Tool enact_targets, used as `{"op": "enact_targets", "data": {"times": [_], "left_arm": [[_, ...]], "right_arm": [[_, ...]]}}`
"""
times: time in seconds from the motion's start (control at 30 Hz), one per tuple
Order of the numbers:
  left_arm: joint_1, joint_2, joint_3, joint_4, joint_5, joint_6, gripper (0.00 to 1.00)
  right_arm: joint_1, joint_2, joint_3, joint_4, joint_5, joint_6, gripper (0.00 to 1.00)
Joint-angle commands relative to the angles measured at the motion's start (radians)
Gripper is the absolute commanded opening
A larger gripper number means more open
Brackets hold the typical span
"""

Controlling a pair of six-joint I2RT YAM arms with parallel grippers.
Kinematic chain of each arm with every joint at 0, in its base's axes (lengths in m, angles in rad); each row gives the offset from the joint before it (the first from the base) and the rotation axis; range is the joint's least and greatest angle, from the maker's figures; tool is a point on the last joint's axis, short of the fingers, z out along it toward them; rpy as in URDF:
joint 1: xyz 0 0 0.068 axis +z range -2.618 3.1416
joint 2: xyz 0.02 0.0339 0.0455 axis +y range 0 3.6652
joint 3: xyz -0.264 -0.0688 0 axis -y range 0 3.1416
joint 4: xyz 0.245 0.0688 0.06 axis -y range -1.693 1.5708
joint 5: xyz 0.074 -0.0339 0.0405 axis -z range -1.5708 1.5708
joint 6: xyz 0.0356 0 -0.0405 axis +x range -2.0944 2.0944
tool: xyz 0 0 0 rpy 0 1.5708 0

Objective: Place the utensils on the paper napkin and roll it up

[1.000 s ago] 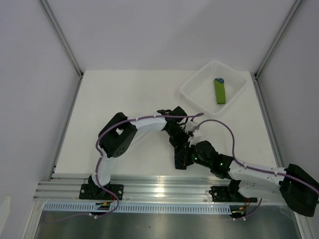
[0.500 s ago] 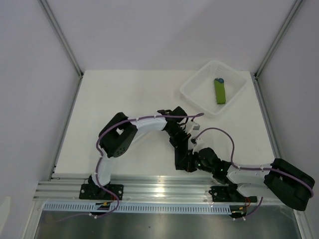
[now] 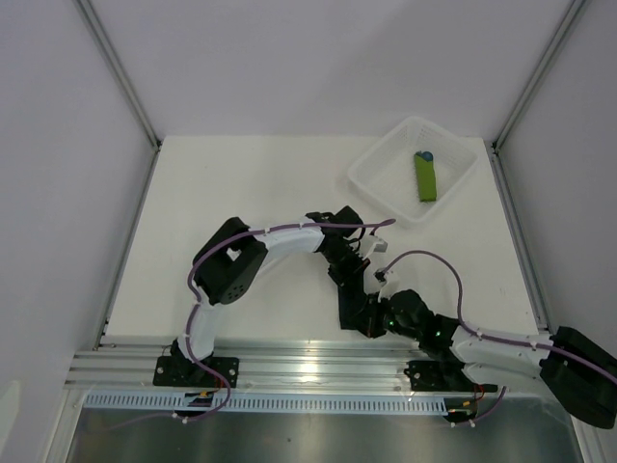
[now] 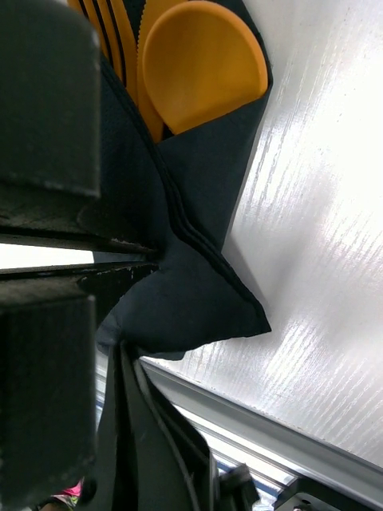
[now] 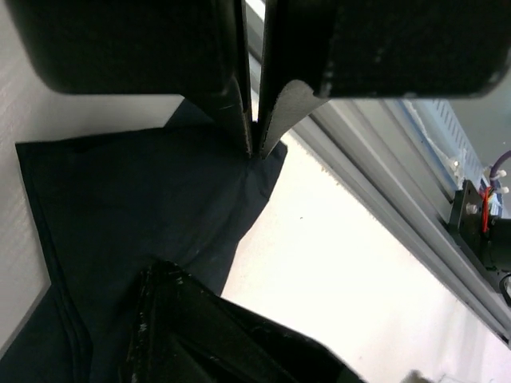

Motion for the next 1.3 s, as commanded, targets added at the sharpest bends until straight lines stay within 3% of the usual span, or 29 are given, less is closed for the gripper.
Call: {"op": "enact_targets", "data": {"times": [0.0,0.2,0.47,0.73,1.03,1.27], "left_arm": [[0.004,0.043,0.013,0.0,-0.071,0.016,0.12],[0.004,0.037,0.013,-0.002,-0.054,0.02,0.12],[0.004,0.037,0.009,-0.002,-0.055,0.017,0.12],[0.004,0.037,0.016,-0.002,-0.063,0.019,0.12],[0.006,0.04,0.015,-0.001,-0.082,0.024,0.12],[0.004,0.029,0.012,0.001,-0.085,0.027,0.12]], "right_arm": [[0.015,-0.102,0.081,-0.179,0.028,-0.024,0.09],[-0.008,-0.104,0.124,-0.098,-0.036,-0.059,0.09],[-0.053,0.192,0.129,0.094,-0.13,-0.056,0.08],[-0.036,0.262,-0.028,0.227,-0.106,0.048,0.06],[0.026,0.092,0.011,0.002,-0.063,0.045,0.06],[0.041,-0.146,0.037,-0.231,-0.011,0.033,0.06]]}}
